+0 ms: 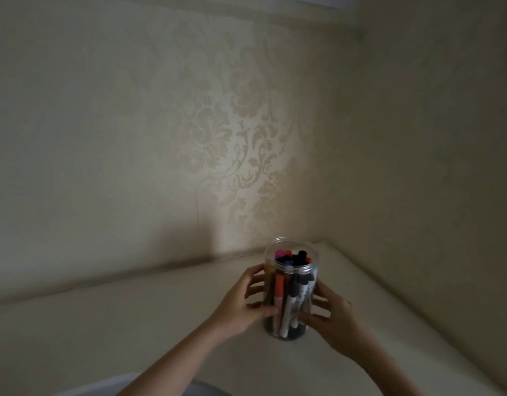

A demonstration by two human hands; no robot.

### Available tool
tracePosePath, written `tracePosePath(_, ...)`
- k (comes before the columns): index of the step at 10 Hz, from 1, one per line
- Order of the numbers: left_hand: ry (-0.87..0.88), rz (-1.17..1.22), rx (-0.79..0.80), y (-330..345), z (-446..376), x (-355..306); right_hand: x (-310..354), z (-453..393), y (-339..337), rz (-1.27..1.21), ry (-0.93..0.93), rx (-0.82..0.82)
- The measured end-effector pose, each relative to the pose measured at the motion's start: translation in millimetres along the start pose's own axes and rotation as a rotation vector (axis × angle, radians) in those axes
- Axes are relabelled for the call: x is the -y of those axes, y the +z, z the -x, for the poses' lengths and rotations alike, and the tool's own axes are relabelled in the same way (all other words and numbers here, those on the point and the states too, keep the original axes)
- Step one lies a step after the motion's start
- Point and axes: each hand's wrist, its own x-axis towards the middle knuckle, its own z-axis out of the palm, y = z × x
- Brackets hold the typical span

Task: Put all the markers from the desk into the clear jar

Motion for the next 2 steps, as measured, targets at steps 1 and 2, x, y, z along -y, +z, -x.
tracePosePath(1,0.045,-0.327,0.01,-19.4,16.4,-26.9,20.0,22.7,-43.0,0.34,-0.04,-0.022)
tracePosePath(2,0.285,-0.6,0.091,-54.4,47.0,-75.3,51.6,62.1,-102.7,0.434,-0.213,0.008)
